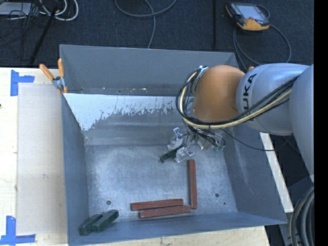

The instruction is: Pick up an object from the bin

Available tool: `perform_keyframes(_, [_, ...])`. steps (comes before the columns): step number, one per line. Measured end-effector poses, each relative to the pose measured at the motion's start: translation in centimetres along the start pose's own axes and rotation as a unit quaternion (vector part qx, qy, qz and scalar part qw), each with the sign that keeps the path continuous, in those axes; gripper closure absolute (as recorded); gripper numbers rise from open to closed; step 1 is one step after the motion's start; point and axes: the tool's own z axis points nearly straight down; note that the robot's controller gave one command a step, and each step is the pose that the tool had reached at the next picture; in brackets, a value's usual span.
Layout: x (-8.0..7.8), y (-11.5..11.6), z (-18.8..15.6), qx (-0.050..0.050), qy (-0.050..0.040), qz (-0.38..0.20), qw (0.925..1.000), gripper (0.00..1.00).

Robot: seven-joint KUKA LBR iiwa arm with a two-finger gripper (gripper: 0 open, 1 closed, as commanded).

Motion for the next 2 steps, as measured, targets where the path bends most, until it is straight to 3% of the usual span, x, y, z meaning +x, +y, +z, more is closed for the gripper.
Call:
perform_keyframes(1, [0.0,0.0,0.0,0.0,0.0,0.0,1.0,1.0])
perform_keyframes(2, [1.0,0.5,-19.8,-0.004,0.0111,0.017,0.9998,1.0])
